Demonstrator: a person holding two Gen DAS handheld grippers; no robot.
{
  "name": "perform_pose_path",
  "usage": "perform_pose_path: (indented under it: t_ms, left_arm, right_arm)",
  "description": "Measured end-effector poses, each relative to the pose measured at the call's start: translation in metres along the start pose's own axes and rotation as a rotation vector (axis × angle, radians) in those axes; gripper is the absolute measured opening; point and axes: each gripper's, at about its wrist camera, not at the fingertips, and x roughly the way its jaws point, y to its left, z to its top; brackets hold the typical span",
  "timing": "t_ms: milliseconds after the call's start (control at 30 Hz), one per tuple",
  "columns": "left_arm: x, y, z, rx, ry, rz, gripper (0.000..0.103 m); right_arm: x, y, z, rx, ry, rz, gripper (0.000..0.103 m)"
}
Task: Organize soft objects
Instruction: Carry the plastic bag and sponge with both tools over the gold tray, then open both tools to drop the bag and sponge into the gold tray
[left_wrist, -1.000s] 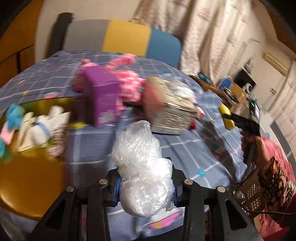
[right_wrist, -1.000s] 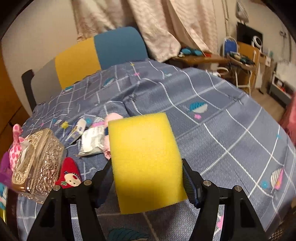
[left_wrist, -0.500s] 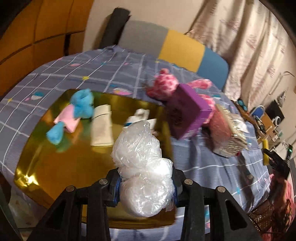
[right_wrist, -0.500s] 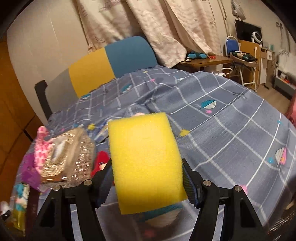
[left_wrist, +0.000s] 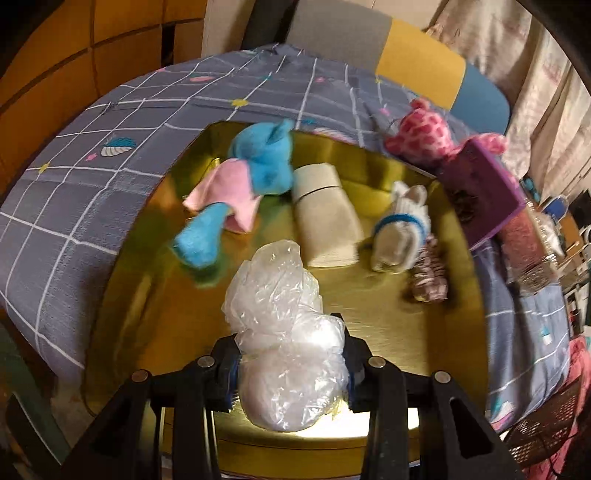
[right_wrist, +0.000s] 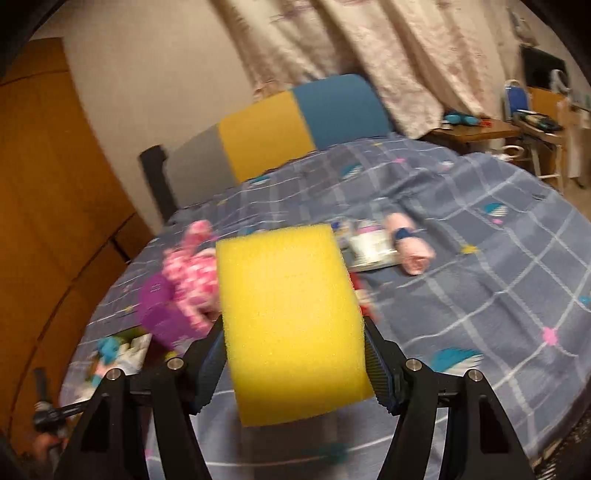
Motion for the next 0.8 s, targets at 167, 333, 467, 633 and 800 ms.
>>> perform_pose_path:
  t_ms: [167,333,467,633,800]
  left_arm:
    - [0.008,0.020,0.005,-0.002,0.028,0.068,0.043]
    - [0.001,0.038,-0.002,-0.058,0.040,0.082,0.058]
    - [-0.014,0.047,-0.013,-0.125,0.009,0.031,0.066]
    - [-0.057,0.055,-0.026,-0.222,-0.157,0.014,0.066]
    - [-0.107,0.052,-0.046,-0.332,-0.352,-0.008,0.066]
  right_arm:
    - [0.008,0.058,-0.010,-0.048,0.038,0.120,0.068]
    - [0.025,0.127,-0.026,-0.141,0.098,0.235,0.068]
    - [0.040,0.167,-0.041,-0.196,0.144,0.287,0.068]
    - [0.066,0.212,-0.060,-0.224,0.250,0.348,0.068]
    - [0.104,0.281,-0.096,-0.319,0.380,0.376,0.068]
